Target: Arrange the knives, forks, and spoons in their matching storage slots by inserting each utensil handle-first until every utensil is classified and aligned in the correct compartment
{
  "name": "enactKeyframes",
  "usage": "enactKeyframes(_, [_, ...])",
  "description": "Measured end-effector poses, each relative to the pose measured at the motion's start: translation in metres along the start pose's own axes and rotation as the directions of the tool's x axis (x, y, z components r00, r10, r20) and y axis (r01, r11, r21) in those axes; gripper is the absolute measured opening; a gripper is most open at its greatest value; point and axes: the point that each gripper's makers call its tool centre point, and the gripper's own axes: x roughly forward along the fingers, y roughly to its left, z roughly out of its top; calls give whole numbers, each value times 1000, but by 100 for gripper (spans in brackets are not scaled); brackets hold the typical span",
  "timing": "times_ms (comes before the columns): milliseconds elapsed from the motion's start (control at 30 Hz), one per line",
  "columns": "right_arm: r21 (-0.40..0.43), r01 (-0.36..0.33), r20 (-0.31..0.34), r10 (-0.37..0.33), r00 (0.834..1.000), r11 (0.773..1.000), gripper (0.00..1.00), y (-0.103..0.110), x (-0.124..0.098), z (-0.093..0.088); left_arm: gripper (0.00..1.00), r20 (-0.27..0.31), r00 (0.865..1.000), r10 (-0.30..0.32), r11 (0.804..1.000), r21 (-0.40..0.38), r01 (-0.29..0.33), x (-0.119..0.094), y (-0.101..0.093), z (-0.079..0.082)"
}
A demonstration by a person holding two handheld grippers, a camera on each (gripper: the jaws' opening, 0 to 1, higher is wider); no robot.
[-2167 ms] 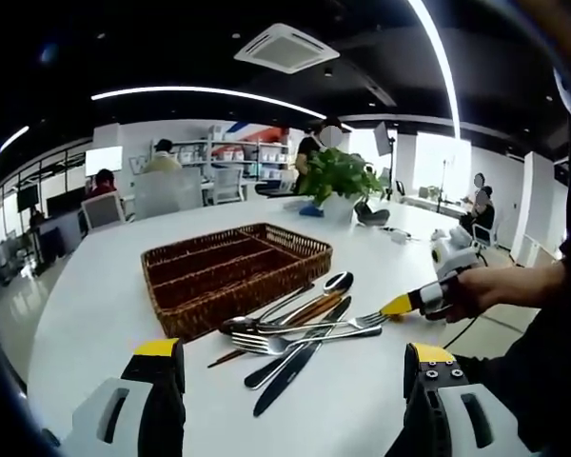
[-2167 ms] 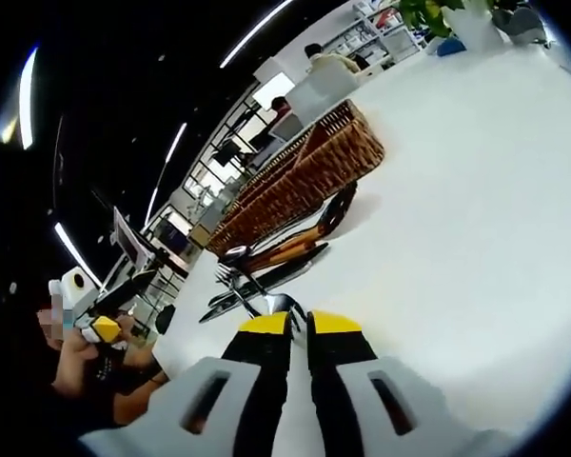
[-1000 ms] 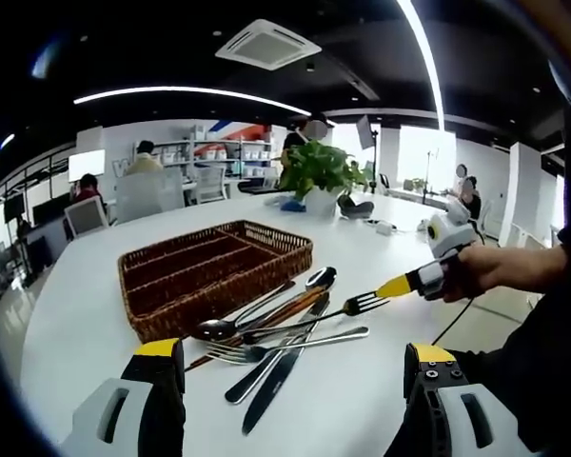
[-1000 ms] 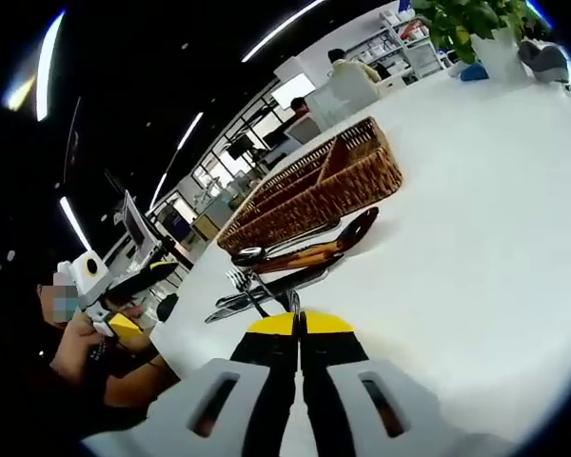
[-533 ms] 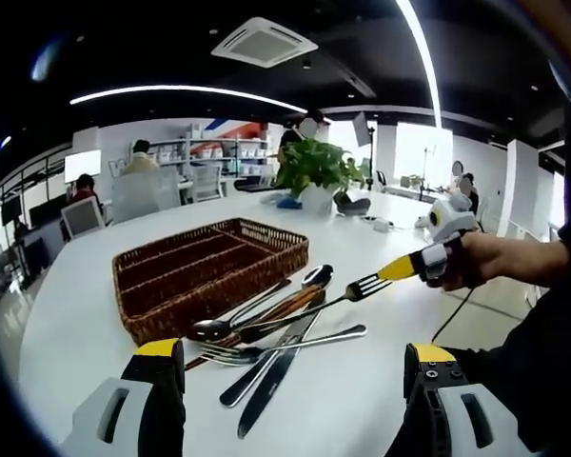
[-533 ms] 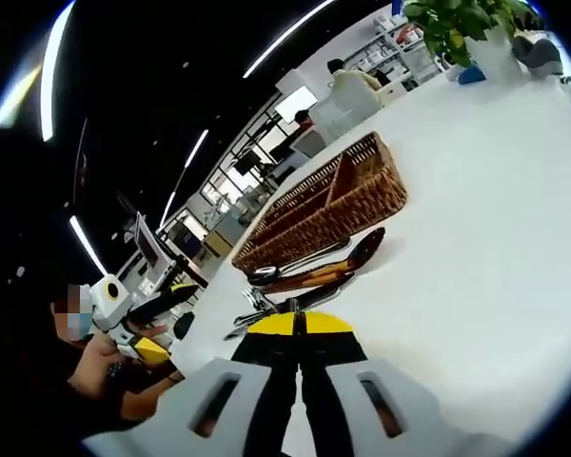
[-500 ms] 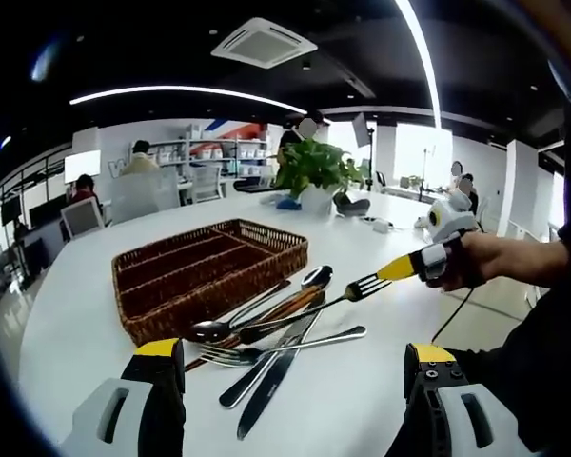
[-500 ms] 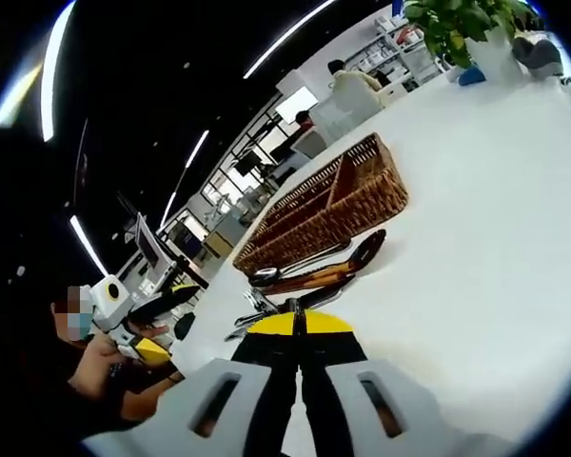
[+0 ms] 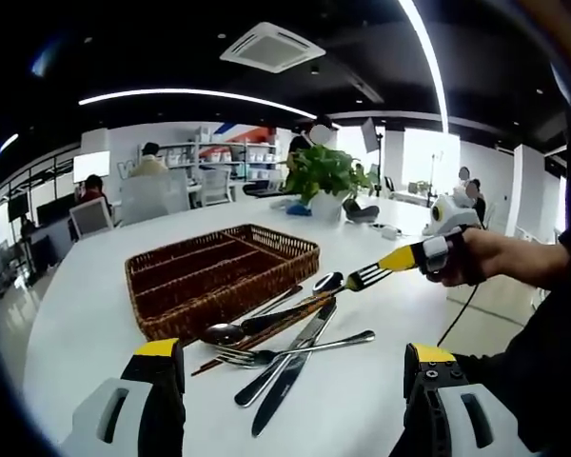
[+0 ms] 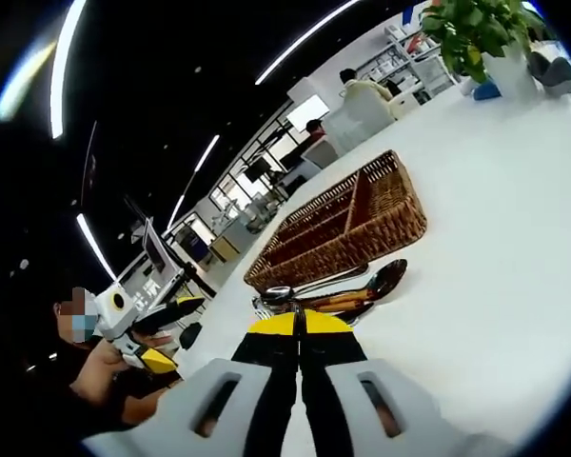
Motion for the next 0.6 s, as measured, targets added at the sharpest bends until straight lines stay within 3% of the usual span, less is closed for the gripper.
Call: enactKeyframes(600, [-68, -38, 43, 41, 998, 997, 0, 18, 25, 48, 100, 11, 1000, 25, 1000, -8, -25, -3, 13, 12])
